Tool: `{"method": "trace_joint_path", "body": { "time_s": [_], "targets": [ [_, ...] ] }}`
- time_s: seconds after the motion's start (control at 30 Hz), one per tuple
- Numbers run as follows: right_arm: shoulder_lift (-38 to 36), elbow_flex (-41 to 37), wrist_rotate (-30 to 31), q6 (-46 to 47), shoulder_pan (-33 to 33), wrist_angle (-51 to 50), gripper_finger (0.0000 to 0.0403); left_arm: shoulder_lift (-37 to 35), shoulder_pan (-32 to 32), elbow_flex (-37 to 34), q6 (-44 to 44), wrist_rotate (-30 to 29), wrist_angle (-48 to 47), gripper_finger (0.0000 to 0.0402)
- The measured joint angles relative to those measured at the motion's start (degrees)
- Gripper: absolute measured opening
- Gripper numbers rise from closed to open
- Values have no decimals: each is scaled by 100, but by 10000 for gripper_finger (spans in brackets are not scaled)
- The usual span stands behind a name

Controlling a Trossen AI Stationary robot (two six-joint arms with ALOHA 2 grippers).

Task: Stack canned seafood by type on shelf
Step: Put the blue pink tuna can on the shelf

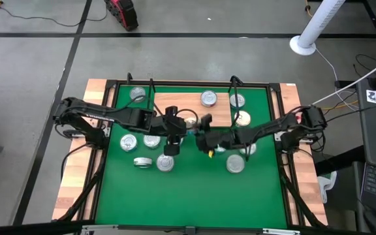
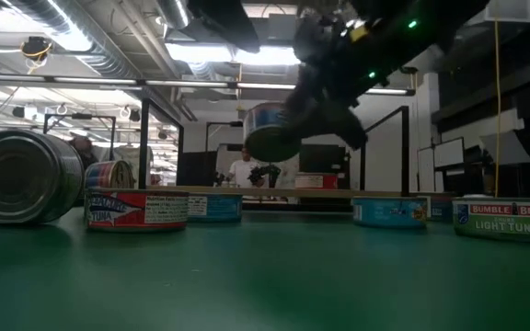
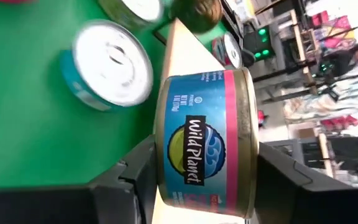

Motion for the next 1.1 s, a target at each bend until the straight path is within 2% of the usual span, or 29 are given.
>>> {"method": "trace_joint_path", "body": {
  "time_s": [0.17,0.43,0.8,1.1],
  "targets": [
    [0,0,-762,-90,-631,-5,190,63,47,-7,33,-6,5,127],
    [5,-2,-1539,-90,-1358,18,190,115,113,-7,90,-3,8,127],
    [350,10,-1916,-281,-1966,713,191,233,148,-7,93,-3,46,127],
    [896,250,-1780,-400,-2227,1090,191,233,148,-28,92,-3,60,127]
  ]
}}
